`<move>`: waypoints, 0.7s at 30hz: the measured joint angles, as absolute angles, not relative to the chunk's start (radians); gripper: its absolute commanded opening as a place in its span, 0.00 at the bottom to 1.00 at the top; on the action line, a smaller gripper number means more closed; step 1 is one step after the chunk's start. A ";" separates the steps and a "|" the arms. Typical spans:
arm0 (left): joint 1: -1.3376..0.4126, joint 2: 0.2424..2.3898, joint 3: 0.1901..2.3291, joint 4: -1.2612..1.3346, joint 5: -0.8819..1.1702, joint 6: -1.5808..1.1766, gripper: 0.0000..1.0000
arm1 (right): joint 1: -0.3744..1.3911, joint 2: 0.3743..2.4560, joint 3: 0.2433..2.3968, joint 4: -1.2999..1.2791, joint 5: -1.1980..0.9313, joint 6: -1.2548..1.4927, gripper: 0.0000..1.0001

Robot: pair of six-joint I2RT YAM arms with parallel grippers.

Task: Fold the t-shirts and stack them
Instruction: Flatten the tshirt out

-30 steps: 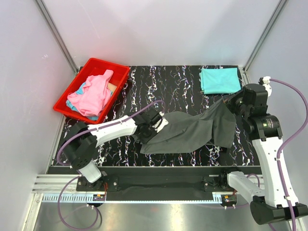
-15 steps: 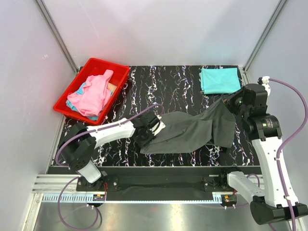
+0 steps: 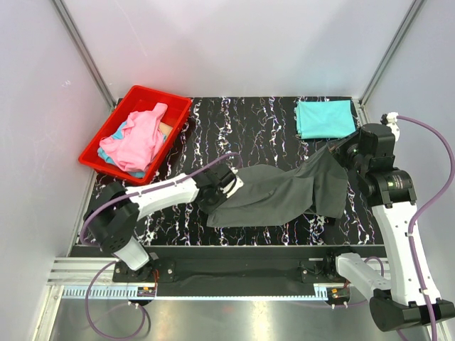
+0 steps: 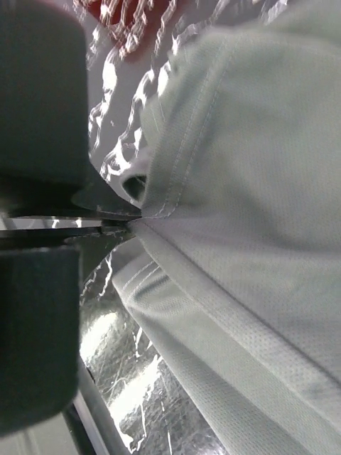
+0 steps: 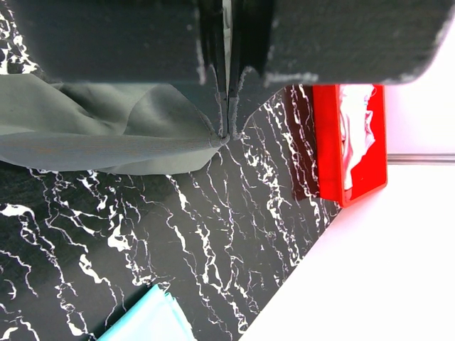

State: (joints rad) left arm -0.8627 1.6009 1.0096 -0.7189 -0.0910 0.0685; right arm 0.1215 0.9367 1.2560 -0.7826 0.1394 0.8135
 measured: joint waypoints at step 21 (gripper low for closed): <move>-1.042 1.370 2.197 -1.243 -0.456 -0.047 0.00 | 0.121 0.916 1.929 -0.790 0.243 0.716 0.00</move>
State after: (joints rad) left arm -1.0416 1.3705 2.1971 -1.2427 -0.4561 -0.0467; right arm 0.1215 0.9165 1.9289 -0.7898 0.2432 0.7158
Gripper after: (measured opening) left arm 0.025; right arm 0.011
